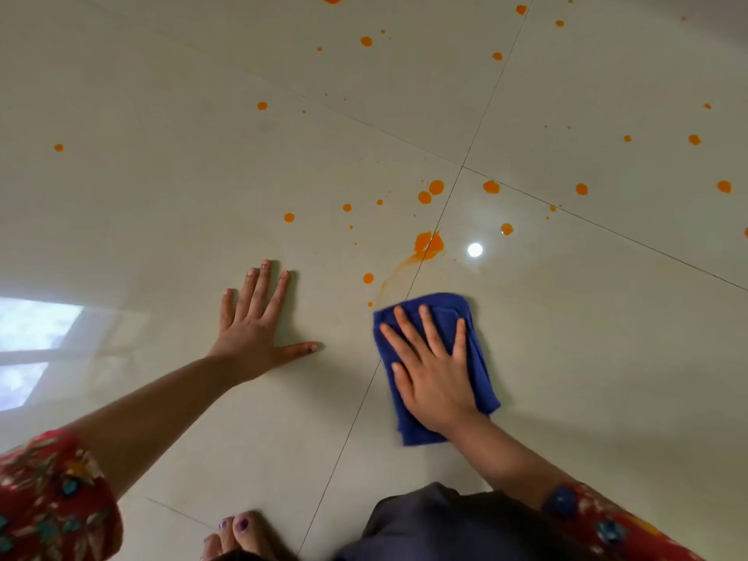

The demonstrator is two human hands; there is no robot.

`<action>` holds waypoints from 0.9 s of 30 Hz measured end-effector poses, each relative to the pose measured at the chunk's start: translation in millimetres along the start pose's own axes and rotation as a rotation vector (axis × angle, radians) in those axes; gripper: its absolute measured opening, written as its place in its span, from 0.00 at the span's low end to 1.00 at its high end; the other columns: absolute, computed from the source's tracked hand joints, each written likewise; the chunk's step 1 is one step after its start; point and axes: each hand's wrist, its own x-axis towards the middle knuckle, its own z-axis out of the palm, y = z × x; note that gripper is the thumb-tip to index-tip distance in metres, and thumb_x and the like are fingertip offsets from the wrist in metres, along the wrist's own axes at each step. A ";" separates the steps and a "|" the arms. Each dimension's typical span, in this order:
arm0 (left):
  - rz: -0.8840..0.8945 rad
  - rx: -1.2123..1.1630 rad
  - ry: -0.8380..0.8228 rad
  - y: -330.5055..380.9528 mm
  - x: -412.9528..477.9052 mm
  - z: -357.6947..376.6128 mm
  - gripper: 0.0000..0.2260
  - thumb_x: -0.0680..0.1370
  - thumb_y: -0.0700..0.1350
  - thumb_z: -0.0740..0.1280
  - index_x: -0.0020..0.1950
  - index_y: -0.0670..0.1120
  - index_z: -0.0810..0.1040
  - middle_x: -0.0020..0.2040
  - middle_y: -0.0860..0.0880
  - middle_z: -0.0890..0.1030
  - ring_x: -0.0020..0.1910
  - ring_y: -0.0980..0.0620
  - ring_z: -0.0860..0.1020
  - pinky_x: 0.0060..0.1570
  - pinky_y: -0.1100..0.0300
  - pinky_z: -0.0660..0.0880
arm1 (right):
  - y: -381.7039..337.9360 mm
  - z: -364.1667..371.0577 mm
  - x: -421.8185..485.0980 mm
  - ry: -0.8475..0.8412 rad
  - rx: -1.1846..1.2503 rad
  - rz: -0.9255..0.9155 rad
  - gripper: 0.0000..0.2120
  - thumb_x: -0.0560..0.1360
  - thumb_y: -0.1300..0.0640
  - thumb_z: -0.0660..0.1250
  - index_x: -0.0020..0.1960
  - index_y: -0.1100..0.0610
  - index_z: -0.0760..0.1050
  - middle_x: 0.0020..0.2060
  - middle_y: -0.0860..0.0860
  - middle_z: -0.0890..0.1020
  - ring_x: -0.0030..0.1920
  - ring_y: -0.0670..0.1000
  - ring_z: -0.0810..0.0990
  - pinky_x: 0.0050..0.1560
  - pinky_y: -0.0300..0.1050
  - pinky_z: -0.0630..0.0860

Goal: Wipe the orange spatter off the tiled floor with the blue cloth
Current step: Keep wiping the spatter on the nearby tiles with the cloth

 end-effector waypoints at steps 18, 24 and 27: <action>0.017 0.008 -0.022 -1.0 -0.8 0.0 0.52 0.63 0.81 0.47 0.73 0.56 0.25 0.72 0.52 0.23 0.72 0.52 0.24 0.71 0.48 0.30 | 44.3 -16.0 86.0 0.061 -0.017 0.067 0.26 0.80 0.45 0.47 0.78 0.43 0.55 0.77 0.42 0.58 0.78 0.59 0.52 0.72 0.70 0.50; 0.017 -0.015 -0.013 -2.0 -1.7 1.4 0.53 0.60 0.83 0.43 0.74 0.56 0.27 0.73 0.53 0.24 0.72 0.53 0.25 0.72 0.48 0.32 | -27.1 -2.5 50.5 -0.004 0.025 -0.452 0.29 0.80 0.49 0.52 0.80 0.49 0.49 0.79 0.48 0.54 0.78 0.58 0.48 0.76 0.57 0.47; 0.030 -0.012 -0.010 -3.0 -1.0 1.0 0.52 0.62 0.82 0.46 0.74 0.55 0.27 0.73 0.53 0.24 0.72 0.53 0.25 0.71 0.48 0.31 | 23.6 -3.2 66.5 0.037 -0.027 -0.547 0.29 0.79 0.49 0.52 0.79 0.48 0.51 0.78 0.47 0.55 0.78 0.55 0.51 0.75 0.54 0.48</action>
